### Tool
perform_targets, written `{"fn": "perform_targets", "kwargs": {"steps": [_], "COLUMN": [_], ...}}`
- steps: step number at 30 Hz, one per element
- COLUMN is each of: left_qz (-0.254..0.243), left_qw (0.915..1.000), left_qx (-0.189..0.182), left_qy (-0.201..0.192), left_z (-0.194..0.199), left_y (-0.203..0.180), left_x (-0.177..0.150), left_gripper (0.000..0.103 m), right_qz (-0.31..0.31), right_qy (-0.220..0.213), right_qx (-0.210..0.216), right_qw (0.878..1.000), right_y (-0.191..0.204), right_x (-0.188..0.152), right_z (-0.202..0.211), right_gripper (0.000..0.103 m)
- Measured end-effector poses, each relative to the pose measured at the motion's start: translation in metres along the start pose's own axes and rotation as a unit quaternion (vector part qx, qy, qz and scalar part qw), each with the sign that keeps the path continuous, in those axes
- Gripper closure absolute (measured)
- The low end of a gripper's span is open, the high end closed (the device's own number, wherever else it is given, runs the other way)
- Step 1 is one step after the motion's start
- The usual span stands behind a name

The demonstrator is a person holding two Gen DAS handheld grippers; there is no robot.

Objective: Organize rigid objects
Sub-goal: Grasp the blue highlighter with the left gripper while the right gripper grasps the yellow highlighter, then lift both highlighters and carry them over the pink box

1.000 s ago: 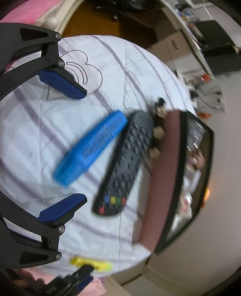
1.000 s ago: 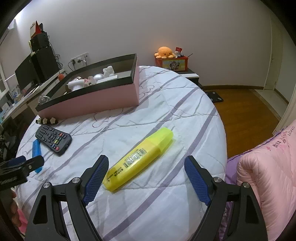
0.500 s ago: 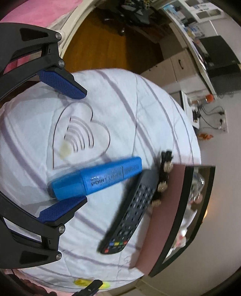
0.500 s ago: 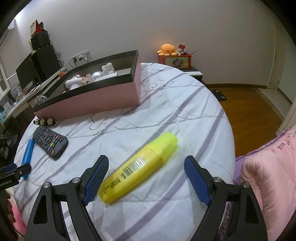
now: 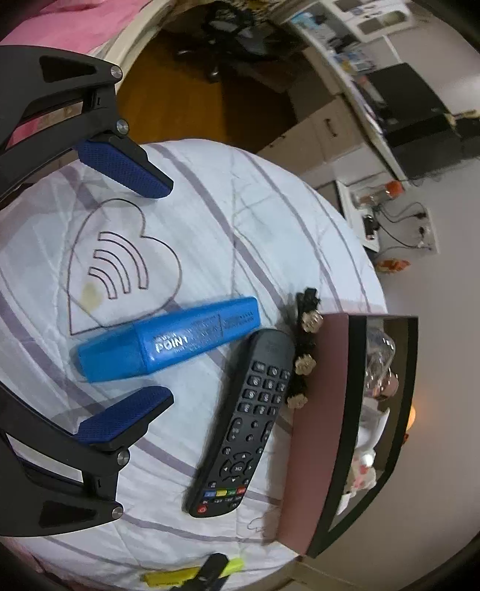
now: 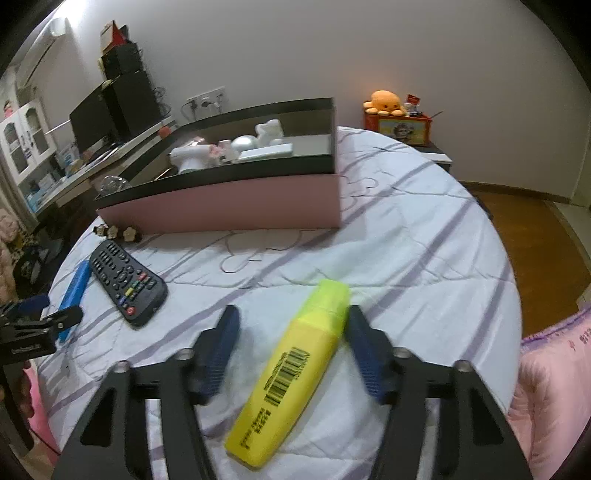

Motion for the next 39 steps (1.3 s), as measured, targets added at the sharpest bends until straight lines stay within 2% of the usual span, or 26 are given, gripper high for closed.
{"fn": "perform_targets", "kwargs": {"steps": [2, 6, 12, 16, 18, 20, 21, 23, 25, 26, 29, 32, 39], "left_qz": [-0.008, -0.017, 0.017, 0.015, 0.008, 0.004, 0.003, 0.002, 0.005, 0.007, 0.0, -0.005, -0.023], "left_qw": [0.9998, 0.9994, 0.9988, 0.9988, 0.9984, 0.9981, 0.9978, 0.9978, 0.9976, 0.9969, 0.997, 0.9963, 0.9953], "left_qx": [-0.018, -0.031, -0.046, -0.046, -0.055, -0.059, -0.063, -0.064, -0.068, -0.077, -0.077, -0.085, -0.093], "left_qy": [0.0, -0.007, 0.002, -0.005, -0.01, -0.017, -0.018, -0.015, -0.013, -0.011, -0.01, -0.007, -0.013], "left_z": [0.0, 0.0, -0.01, -0.012, -0.011, -0.006, -0.004, -0.003, -0.001, 0.0, 0.004, 0.009, 0.013], "left_y": [-0.004, -0.009, -0.005, -0.009, -0.013, -0.013, -0.013, -0.011, -0.008, -0.007, -0.009, -0.012, -0.024], "left_x": [0.0, 0.003, 0.006, 0.008, 0.007, 0.008, 0.008, 0.009, 0.009, 0.009, 0.005, 0.002, -0.011], "left_gripper": [0.0, 0.0, 0.0, 0.003, 0.01, 0.025, 0.04, 0.051, 0.069, 0.073, 0.075, 0.077, 0.076], "right_qz": [0.005, 0.02, 0.023, 0.05, 0.054, 0.055, 0.055, 0.059, 0.062, 0.061, 0.053, 0.046, 0.05], "right_qy": [0.003, -0.001, 0.011, 0.018, 0.016, 0.014, 0.012, 0.008, 0.001, -0.001, -0.005, -0.003, -0.001], "right_qx": [0.006, 0.025, -0.017, -0.042, -0.047, -0.05, -0.052, -0.056, -0.059, -0.058, -0.055, -0.044, -0.037], "right_qw": [1.0, 0.999, 1.0, 0.998, 0.997, 0.997, 0.997, 0.997, 0.996, 0.996, 0.997, 0.998, 0.998], "right_y": [0.003, 0.01, 0.01, 0.018, 0.019, 0.019, 0.019, 0.019, 0.02, 0.02, 0.017, 0.015, 0.019], "right_x": [0.0, -0.001, -0.012, -0.02, -0.022, -0.022, -0.022, -0.022, -0.023, -0.023, -0.024, -0.022, -0.027], "right_z": [-0.001, 0.001, 0.012, 0.014, 0.013, 0.012, 0.012, 0.011, 0.011, 0.012, 0.014, 0.017, 0.02], "right_gripper": [0.07, 0.072, 0.066, 0.065, 0.063, 0.063, 0.063, 0.063, 0.063, 0.063, 0.067, 0.076, 0.076]}}
Point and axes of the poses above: each gripper's, at about its wrist camera, not at the fingertips, and z roughly against the way its jaws point, y to its left, x to its top, the point moved 6 cm from there along -z, roughly the way its jaws point, and after that the axes turned 3 degrees about z, right-handed, at the moved point
